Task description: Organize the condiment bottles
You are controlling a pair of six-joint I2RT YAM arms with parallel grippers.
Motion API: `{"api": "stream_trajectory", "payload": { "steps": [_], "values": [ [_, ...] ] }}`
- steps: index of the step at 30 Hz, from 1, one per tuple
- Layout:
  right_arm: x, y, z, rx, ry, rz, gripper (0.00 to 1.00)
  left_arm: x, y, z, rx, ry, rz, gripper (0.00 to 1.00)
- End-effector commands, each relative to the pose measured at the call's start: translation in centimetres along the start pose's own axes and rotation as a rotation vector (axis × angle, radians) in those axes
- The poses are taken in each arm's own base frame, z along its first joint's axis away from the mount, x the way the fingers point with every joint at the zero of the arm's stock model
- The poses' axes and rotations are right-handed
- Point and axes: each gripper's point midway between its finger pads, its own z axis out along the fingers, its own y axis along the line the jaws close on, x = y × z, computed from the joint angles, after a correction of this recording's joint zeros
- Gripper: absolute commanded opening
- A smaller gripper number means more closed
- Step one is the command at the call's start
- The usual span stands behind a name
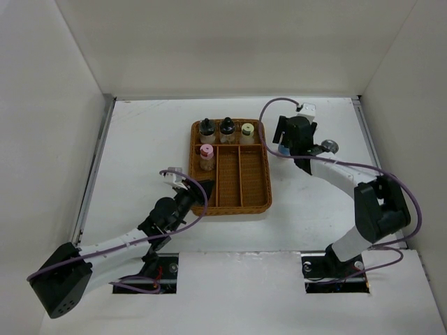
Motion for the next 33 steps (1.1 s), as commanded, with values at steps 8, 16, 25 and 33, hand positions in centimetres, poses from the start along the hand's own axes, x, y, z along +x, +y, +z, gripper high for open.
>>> {"api": "stream_trajectory", "payload": {
  "steps": [8, 16, 25, 33],
  "values": [
    [-5.2, 0.7, 0.2, 0.003, -0.177, 0.045, 0.55, -0.6, -0.7, 0.2, 0.038, -0.038, -0.04, 0.23],
    [-11.9, 2.8, -8.7, -0.088, -0.366, 0.075, 0.47, -0.9, -0.1, 0.4, 0.026, -0.057, -0.044, 0.25],
    [-12.0, 13.7, -13.9, -0.356, -0.352, 0.07, 0.46, -0.9, 0.0, 0.1, 0.03, -0.069, -0.069, 0.27],
    [-7.7, 22.2, -13.7, -0.49, -0.268, 0.014, 0.47, -1.6, 0.6, -0.4, 0.021, -0.101, -0.088, 0.28]
  ]
}}
